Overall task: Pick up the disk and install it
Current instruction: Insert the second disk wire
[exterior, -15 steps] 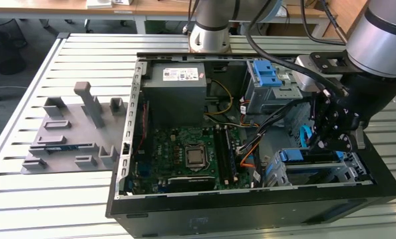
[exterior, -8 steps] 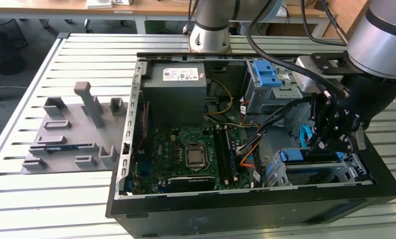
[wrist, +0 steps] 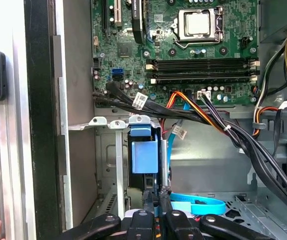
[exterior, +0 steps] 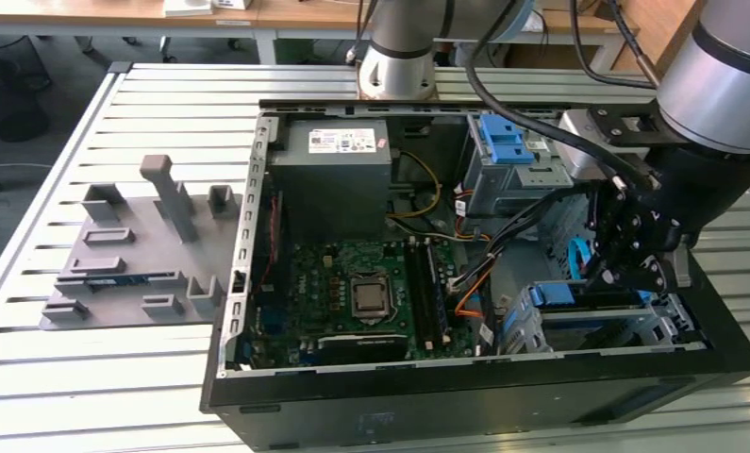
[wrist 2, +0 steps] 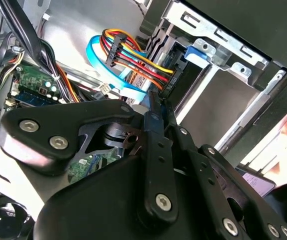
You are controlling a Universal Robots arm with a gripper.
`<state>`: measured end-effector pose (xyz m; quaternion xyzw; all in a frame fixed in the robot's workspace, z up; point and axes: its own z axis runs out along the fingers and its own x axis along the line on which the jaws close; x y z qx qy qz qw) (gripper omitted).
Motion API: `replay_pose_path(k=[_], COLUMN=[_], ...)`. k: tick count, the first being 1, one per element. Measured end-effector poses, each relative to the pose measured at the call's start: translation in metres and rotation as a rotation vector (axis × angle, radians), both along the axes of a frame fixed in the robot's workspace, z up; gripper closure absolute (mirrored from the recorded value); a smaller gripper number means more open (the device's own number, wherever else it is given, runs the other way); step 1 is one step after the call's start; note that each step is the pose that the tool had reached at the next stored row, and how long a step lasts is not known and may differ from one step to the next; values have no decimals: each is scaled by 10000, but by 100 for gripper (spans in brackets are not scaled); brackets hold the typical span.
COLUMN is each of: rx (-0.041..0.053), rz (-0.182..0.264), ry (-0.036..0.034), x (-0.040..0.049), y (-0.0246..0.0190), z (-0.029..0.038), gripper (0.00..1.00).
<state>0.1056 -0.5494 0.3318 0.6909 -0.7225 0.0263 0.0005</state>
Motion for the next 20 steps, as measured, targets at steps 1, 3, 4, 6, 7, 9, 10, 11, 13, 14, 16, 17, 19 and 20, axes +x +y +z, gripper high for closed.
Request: replay_pose_path(k=[1,3,4,6,7,9,10,11,13,14,16,17,19,20], rx=[11,17,17,19,22,26,27,32,34,31,28,28,28,27], rz=[0,0,0,0,0,0,0,0,0,0,0,0,0,0], ry=[0,0,0,0,0,0,0,0,-1,0,0,0,0,0], x=[0,0,0,0,0,0,0,0,0,0,0,0,0,0], y=[-3,-10,-13,-17,-17,-17,-17,-17,-18,-19,-18,-18,-18,-18], z=[-7,-22,-29,-35,-36,-39,-39,-40,-43,-39,-24,-14,11,23], gripper=[84,84,84,84,84,84,84,83,83,77,77,77,77,77])
